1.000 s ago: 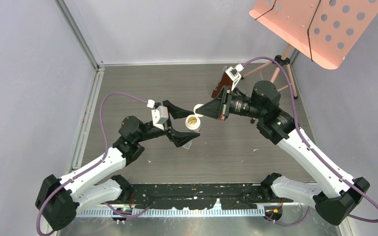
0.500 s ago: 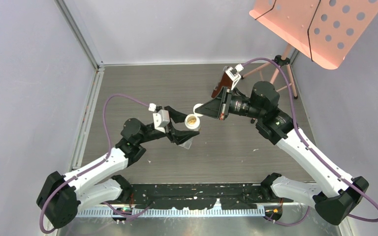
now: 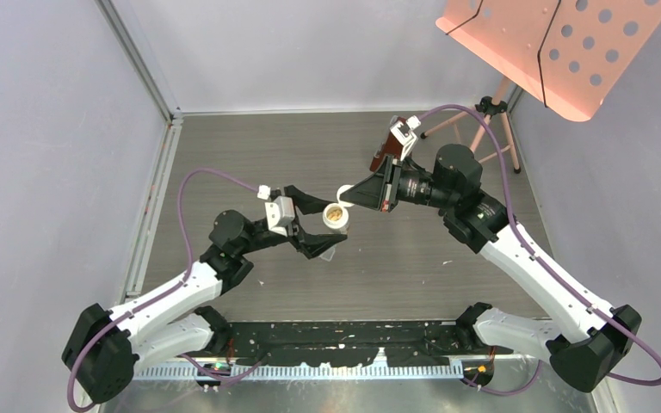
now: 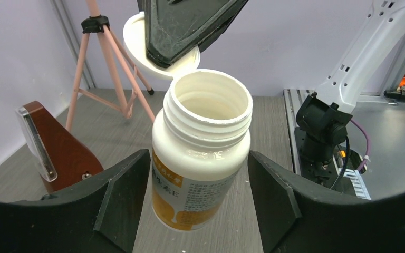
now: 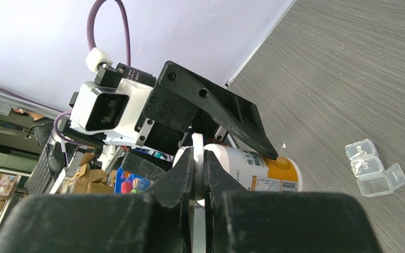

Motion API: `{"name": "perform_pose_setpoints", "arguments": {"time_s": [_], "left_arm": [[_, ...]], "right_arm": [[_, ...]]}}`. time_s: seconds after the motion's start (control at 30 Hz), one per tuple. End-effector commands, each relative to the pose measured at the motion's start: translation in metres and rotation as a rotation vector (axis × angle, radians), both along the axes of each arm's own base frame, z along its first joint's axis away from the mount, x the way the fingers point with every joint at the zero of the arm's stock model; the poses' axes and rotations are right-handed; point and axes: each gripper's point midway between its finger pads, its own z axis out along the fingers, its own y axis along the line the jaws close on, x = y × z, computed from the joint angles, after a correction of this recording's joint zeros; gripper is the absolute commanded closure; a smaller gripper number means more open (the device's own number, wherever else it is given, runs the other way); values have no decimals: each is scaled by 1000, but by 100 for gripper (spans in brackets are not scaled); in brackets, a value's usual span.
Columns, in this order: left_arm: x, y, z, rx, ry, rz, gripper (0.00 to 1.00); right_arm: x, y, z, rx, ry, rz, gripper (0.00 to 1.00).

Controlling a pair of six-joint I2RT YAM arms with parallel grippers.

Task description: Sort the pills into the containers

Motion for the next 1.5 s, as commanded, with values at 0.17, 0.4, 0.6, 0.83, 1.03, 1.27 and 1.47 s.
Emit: {"name": "perform_pose_setpoints", "arguments": {"time_s": [0.17, 0.4, 0.6, 0.83, 1.03, 1.27, 1.47], "left_arm": [[-1, 1, 17, -37, -71, -11, 50], [3, 1, 1, 17, -64, -4, 90], [1, 4, -8, 79, -79, -1, 100], [17, 14, -29, 205, -87, 100, 100], [27, 30, -52, 331, -42, 195, 100], [43, 49, -63, 369, -30, 341, 100], [51, 61, -89, 474, -3, 414, 100]], "right_arm": [[-1, 2, 13, 43, -51, 17, 92], [4, 2, 2, 3, -51, 4, 76], [11, 1, -15, -48, -33, -28, 57], [34, -21, -25, -143, -85, -208, 21], [39, -30, -43, -230, -100, -243, 21], [35, -26, -71, -292, -106, -197, 20], [25, -16, -83, -302, -153, -146, 17]]}}
